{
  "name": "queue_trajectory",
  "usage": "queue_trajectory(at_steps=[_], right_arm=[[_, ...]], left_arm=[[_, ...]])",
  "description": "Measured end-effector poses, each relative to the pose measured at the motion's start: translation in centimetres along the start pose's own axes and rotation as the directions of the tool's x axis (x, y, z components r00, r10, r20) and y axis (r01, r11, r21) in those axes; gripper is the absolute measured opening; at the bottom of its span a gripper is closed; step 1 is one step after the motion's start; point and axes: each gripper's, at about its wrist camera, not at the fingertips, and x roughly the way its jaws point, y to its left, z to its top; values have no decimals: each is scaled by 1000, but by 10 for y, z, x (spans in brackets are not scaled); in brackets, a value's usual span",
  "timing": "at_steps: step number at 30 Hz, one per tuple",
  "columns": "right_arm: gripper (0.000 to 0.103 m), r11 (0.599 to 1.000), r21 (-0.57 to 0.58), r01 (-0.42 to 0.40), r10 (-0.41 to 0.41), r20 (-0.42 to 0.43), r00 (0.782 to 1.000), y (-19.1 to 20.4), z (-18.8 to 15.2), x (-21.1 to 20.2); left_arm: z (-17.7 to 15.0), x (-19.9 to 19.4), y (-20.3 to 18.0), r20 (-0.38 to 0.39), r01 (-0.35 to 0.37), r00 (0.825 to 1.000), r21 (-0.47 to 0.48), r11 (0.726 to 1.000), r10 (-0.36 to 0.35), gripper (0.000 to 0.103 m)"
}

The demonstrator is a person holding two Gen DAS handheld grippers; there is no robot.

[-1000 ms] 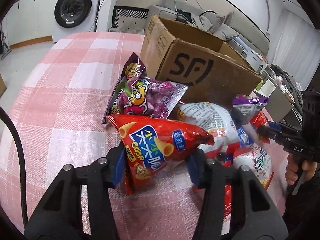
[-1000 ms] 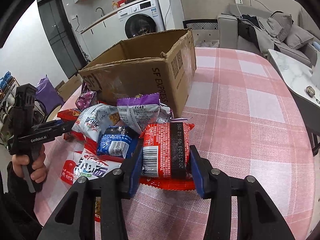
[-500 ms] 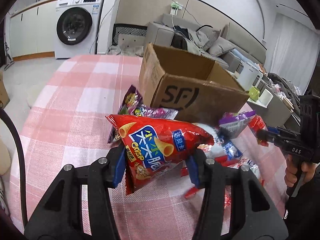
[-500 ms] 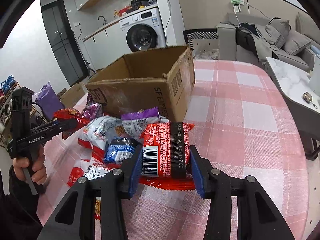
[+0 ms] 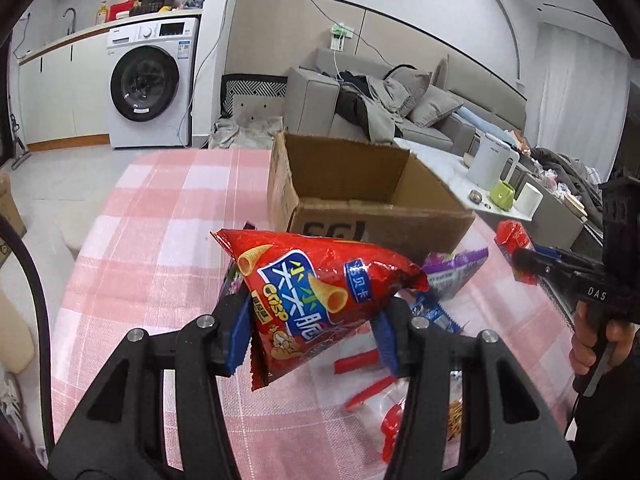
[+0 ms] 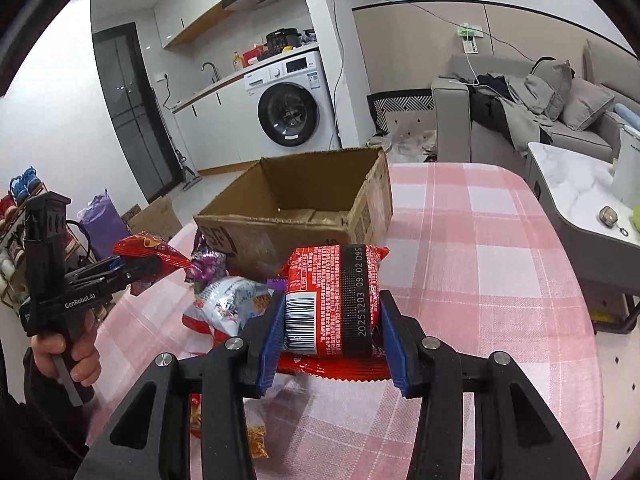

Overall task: Organize snacks
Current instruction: 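Carry both held snacks up over the open cardboard box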

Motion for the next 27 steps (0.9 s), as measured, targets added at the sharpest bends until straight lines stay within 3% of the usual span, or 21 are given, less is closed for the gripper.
queue_trajectory(at_steps=[14, 27], right_arm=[[45, 1000, 0, -21, 21, 41, 999, 18, 36, 10], [45, 999, 12, -33, 33, 45, 998, 25, 58, 31]], left_arm=[[38, -6, -26, 42, 4, 999, 31, 1000, -5, 48], [71, 20, -37, 43, -15, 999, 48, 999, 13, 48]])
